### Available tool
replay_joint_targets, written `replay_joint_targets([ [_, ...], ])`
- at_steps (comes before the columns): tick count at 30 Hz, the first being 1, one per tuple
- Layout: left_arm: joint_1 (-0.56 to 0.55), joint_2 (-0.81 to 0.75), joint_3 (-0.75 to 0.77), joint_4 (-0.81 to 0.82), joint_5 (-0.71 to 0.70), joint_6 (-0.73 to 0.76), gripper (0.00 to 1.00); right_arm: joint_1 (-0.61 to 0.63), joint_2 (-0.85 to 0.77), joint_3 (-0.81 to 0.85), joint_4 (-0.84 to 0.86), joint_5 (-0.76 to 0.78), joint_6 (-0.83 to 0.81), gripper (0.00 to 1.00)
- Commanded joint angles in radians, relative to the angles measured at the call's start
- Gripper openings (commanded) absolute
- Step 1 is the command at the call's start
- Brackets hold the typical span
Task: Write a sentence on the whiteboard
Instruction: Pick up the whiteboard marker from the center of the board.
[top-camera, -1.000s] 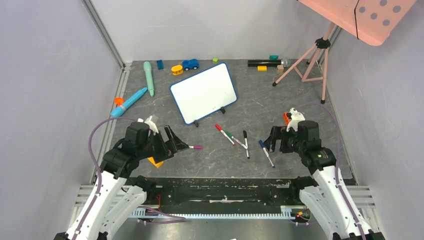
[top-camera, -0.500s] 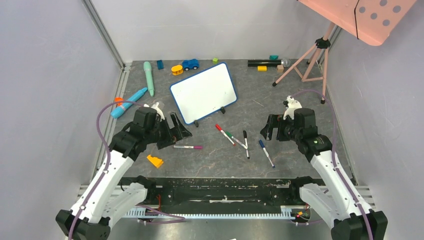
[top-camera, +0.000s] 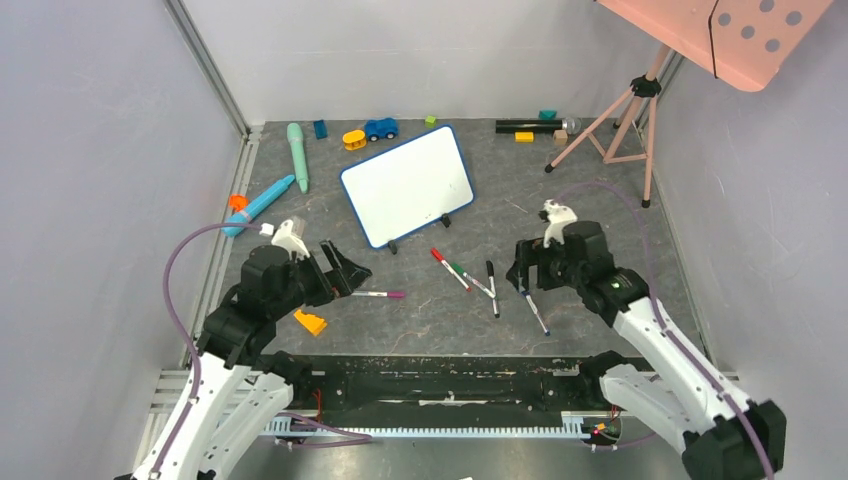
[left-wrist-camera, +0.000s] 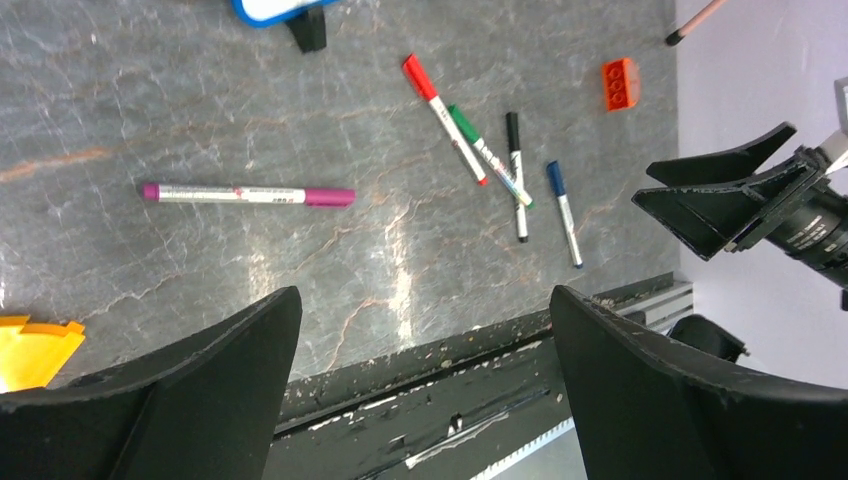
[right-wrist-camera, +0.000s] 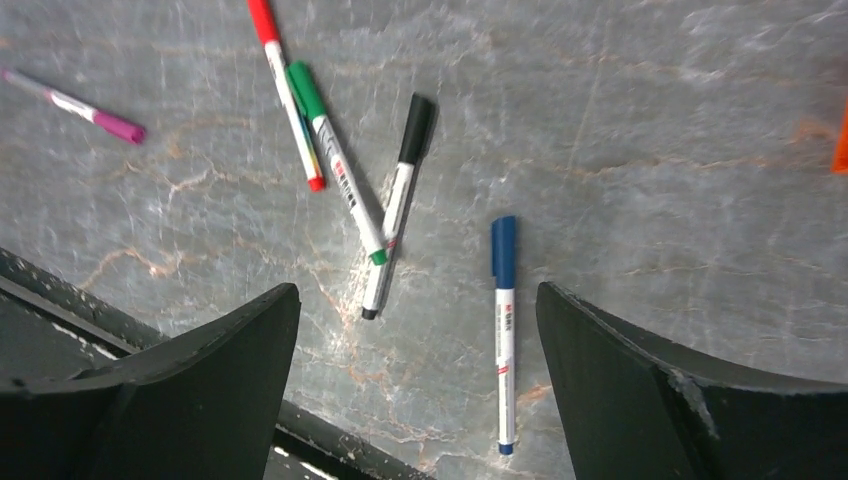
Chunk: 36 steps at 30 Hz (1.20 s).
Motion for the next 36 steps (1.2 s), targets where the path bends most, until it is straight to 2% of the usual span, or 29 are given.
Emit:
replay_joint_targets([
  [1,0.002,0.021,-0.04,0.029,0.05,-0.017,1.0,0.142,0.084,0.06,-0.022,0.207,0.068,0.87],
  [3,0.002,0.03,-0.041,0.027,0.063,-0.029,1.0,0.222,0.114,0.053,0.004,0.258,0.127,0.83],
  [6,0.002,0.037,-0.04,0.03,0.077,-0.043,1.0,0.337,0.154,0.037,0.07,0.327,0.18,0.83],
  [9,0.002,0.035,-0.034,0.027,0.079,-0.048,1.0,0.394,0.227,0.046,0.092,0.369,0.201,0.83],
  [16,0.001,0.003,-0.03,0.004,0.072,-0.055,1.0,0.4,0.314,0.087,0.048,0.541,0.278,0.78],
  [22,0.001,-0.014,-0.04,0.006,0.075,-0.068,1.0,0.4,0.384,0.097,0.111,0.556,0.37,0.75],
  [28,0.002,-0.006,-0.038,0.009,0.085,-0.068,1.0,0.401,0.485,0.108,0.152,0.503,0.38,0.62],
  [36,0.002,0.018,-0.031,0.02,0.097,-0.059,1.0,0.4,0.61,0.141,0.149,0.521,0.36,0.45],
])
